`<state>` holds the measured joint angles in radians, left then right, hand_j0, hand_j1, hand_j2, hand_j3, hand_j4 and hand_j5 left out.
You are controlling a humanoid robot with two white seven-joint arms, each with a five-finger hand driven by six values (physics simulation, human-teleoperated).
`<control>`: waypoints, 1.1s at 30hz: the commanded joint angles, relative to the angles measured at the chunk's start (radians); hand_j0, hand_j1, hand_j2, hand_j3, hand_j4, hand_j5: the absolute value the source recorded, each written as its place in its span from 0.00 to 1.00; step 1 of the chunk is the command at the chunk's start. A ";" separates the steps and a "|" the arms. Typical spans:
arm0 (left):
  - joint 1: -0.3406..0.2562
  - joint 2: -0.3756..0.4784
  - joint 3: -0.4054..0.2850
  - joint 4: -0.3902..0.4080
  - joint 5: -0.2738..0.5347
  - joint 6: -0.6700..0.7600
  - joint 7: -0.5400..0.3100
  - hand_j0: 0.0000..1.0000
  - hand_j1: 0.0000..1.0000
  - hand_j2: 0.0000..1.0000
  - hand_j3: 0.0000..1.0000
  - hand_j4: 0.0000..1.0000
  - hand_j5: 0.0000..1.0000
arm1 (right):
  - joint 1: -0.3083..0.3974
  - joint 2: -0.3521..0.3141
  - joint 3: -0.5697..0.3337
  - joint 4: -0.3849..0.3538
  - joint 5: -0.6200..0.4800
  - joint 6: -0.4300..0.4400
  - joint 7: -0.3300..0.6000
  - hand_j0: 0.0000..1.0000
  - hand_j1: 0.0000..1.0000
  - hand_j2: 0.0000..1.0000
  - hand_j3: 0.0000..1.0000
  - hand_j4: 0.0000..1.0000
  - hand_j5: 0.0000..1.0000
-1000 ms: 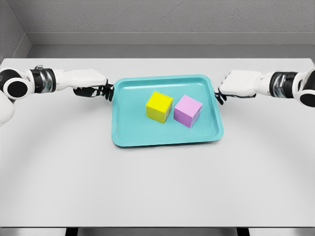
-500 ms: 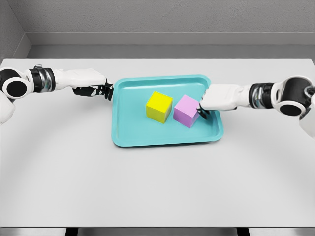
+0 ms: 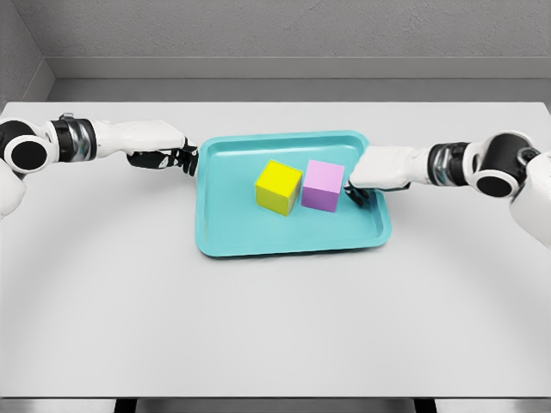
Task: Push two cubes
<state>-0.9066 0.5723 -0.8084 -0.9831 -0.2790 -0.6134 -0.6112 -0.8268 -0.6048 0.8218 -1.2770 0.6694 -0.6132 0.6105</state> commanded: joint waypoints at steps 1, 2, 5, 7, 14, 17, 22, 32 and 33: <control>0.000 0.000 0.002 0.000 0.006 0.003 0.000 0.39 0.39 0.39 0.39 0.39 0.39 | 0.000 0.005 0.004 -0.011 -0.005 0.002 0.000 0.33 0.33 0.33 0.33 0.33 0.33; 0.000 0.001 0.002 0.000 0.006 0.003 0.000 0.39 0.39 0.39 0.39 0.39 0.39 | 0.002 0.000 0.005 -0.031 -0.005 0.002 0.000 0.33 0.33 0.33 0.33 0.33 0.33; 0.002 0.000 0.000 -0.002 0.006 0.003 0.000 0.39 0.39 0.39 0.39 0.39 0.39 | 0.002 -0.001 0.031 -0.093 -0.007 0.002 0.000 0.33 0.33 0.33 0.33 0.33 0.33; 0.000 0.000 0.002 -0.002 0.006 0.003 0.000 0.39 0.39 0.39 0.39 0.39 0.39 | 0.002 -0.003 0.045 -0.119 -0.007 0.002 0.000 0.33 0.33 0.33 0.33 0.33 0.33; 0.000 0.003 0.002 0.000 0.006 0.003 0.000 0.39 0.39 0.39 0.39 0.39 0.39 | 0.003 -0.004 0.046 -0.137 -0.011 0.002 0.000 0.34 0.34 0.34 0.34 0.34 0.34; 0.000 0.004 0.002 0.000 0.006 0.003 0.000 0.39 0.39 0.39 0.39 0.39 0.39 | 0.005 -0.018 0.066 -0.177 -0.011 0.002 0.000 0.34 0.34 0.34 0.34 0.34 0.34; -0.002 0.006 0.002 0.000 0.006 0.003 0.000 0.39 0.39 0.39 0.39 0.39 0.39 | 0.012 -0.122 0.031 -0.222 -0.016 0.002 0.000 0.38 0.38 0.38 0.38 0.38 0.38; 0.000 0.031 0.107 0.153 0.011 0.003 0.000 1.00 1.00 1.00 1.00 1.00 1.00 | 0.034 -0.061 -0.093 -0.094 -0.116 0.002 0.000 0.34 0.34 0.34 0.34 0.34 0.34; 0.000 0.031 0.109 0.155 0.011 0.003 0.000 1.00 1.00 1.00 1.00 1.00 1.00 | 0.026 -0.052 -0.093 -0.081 -0.116 0.002 0.000 0.34 0.34 0.34 0.34 0.34 0.34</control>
<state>-0.9066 0.5973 -0.7180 -0.8554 -0.2758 -0.6134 -0.6112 -0.8038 -0.6813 0.7301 -1.3934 0.5581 -0.6130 0.6111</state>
